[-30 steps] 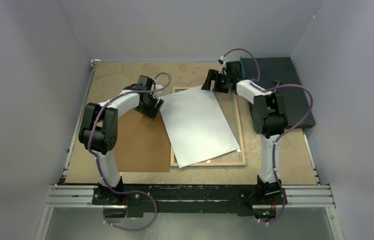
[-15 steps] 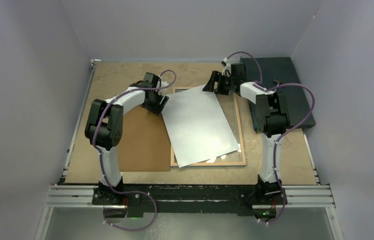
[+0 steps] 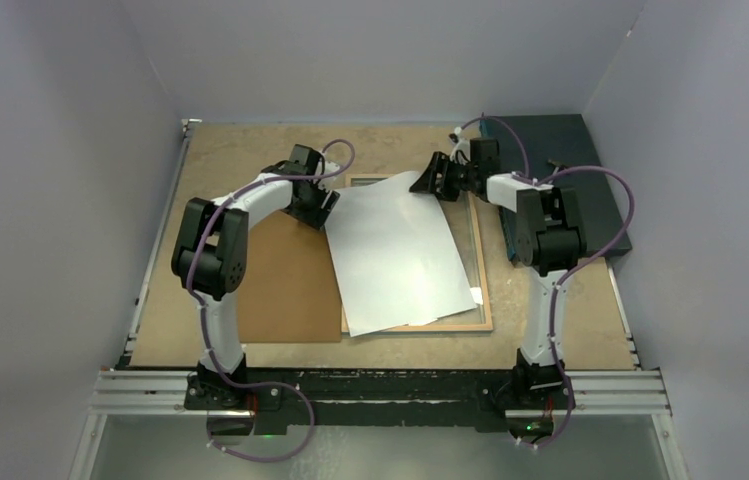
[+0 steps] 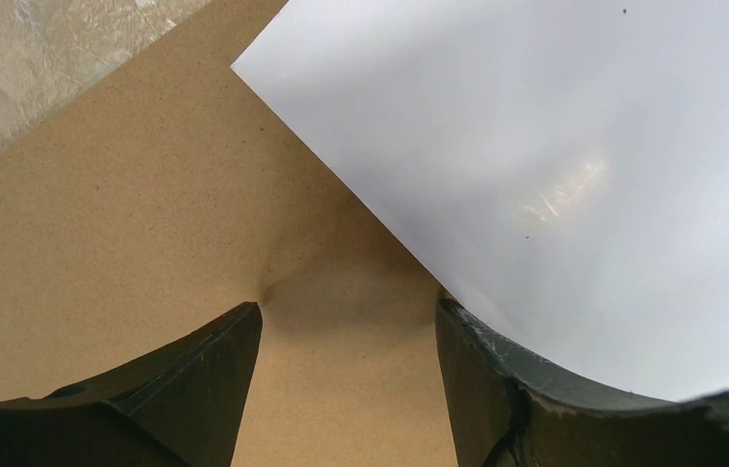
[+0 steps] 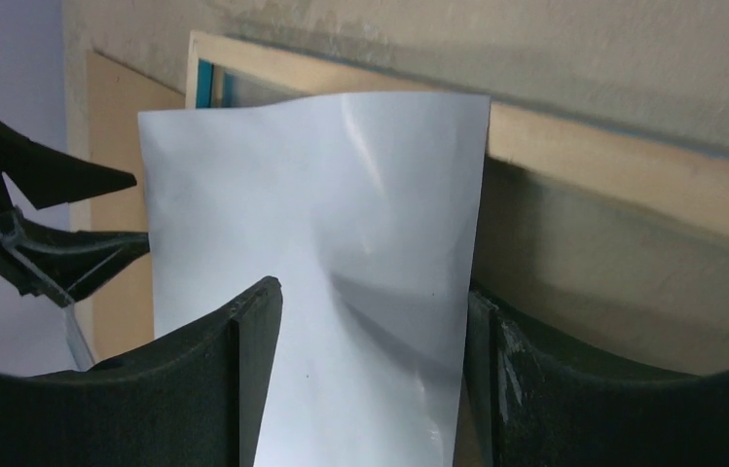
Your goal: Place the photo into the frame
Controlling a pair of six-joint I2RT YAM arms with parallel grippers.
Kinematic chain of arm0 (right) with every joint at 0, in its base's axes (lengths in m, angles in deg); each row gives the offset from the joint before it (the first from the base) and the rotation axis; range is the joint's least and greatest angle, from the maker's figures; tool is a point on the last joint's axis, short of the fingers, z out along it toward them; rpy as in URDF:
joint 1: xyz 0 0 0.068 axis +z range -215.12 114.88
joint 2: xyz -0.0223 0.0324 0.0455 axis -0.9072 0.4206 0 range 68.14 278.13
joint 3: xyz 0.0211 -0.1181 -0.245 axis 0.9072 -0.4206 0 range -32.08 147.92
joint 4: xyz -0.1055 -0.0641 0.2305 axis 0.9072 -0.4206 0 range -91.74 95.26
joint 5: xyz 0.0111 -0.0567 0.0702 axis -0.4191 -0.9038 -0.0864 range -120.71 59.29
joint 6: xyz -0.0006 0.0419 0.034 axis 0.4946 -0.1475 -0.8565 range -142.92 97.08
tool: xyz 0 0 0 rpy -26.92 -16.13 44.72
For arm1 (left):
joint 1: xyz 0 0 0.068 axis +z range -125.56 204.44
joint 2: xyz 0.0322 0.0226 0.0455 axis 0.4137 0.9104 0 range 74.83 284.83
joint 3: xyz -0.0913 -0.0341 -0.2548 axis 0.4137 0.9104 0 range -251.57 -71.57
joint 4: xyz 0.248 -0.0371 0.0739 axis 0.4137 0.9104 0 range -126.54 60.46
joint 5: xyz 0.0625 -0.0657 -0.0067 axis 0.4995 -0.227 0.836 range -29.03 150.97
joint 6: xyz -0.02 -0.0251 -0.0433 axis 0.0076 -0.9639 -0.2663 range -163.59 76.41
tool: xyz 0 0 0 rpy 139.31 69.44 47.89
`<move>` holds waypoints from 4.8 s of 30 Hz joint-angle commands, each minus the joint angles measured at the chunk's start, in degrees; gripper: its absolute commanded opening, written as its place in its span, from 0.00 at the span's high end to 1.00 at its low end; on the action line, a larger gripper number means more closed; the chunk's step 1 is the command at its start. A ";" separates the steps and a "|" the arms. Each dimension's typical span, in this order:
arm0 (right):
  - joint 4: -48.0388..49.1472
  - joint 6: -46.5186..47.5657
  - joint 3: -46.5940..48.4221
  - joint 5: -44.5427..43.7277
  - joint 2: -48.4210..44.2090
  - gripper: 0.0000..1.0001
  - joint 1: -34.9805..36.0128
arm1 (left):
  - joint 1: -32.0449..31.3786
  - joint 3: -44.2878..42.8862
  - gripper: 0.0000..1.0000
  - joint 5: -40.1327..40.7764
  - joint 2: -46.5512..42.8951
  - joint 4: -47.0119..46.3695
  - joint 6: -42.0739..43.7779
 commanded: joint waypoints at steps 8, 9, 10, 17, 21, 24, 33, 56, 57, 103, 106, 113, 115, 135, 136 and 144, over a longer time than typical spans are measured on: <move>3.14 -3.14 -9.63 1.99 -12.51 0.36 -0.85 | -0.80 -1.57 0.36 0.10 1.38 -1.24 -0.34; 3.19 -3.29 -10.07 2.00 -13.26 0.36 -1.12 | -0.81 -1.44 0.36 0.06 1.33 -1.34 -0.28; 3.26 -3.53 -10.55 2.11 -14.01 0.36 -1.51 | -0.85 -1.37 0.36 0.05 1.21 -1.24 -0.17; 5.05 -6.50 -14.44 1.91 -17.20 0.40 -3.89 | -1.06 -0.86 0.36 0.08 0.21 -1.47 0.17; 5.29 -6.59 -15.29 1.98 -16.74 0.47 -3.94 | -1.56 -1.17 0.36 -0.31 0.21 -1.64 -0.13; 5.78 -6.89 -15.78 2.72 -15.79 0.50 -3.94 | -2.10 -1.36 0.36 -0.41 0.18 -1.58 -0.22; 6.13 -7.64 -15.83 3.09 -15.37 0.85 -3.96 | -2.81 -2.41 0.36 -0.93 0.09 -1.16 -0.50; -9.76 4.24 -9.23 -21.78 -22.17 1.00 -5.28 | -2.75 -5.30 0.25 -1.37 -2.04 2.38 0.07; -10.81 5.06 -8.62 -22.11 -22.11 1.00 -5.34 | -2.74 -5.34 0.25 -1.45 -2.14 2.39 0.10; -4.30 2.97 -14.33 -28.98 -21.75 0.45 -1.20 | -2.83 -5.02 0.26 -1.96 -2.94 2.66 0.09; -5.98 2.95 -14.21 -34.17 -22.54 0.15 -0.63 | -2.84 -4.88 0.26 -1.83 -3.28 2.66 0.25; -12.25 1.05 -13.31 -49.53 -27.09 0.06 0.96 | -2.83 -4.97 0.25 -1.81 -4.03 2.91 0.37; -12.97 0.35 -14.31 -51.74 -28.89 0.11 1.33 | -2.86 -4.99 0.25 -1.94 -4.28 3.07 0.30; -14.41 -11.08 -7.04 -50.88 -21.83 0.12 34.24 | 19.54 -4.34 0.27 -0.69 -11.77 9.48 9.33; -15.09 -11.95 -5.40 -51.72 -20.22 0.11 36.23 | 22.06 -3.08 0.28 -0.05 -12.48 9.25 11.04; -21.70 -14.62 7.21 -54.35 -7.24 0.11 47.40 | 35.07 8.46 0.37 -0.10 -17.63 7.57 18.72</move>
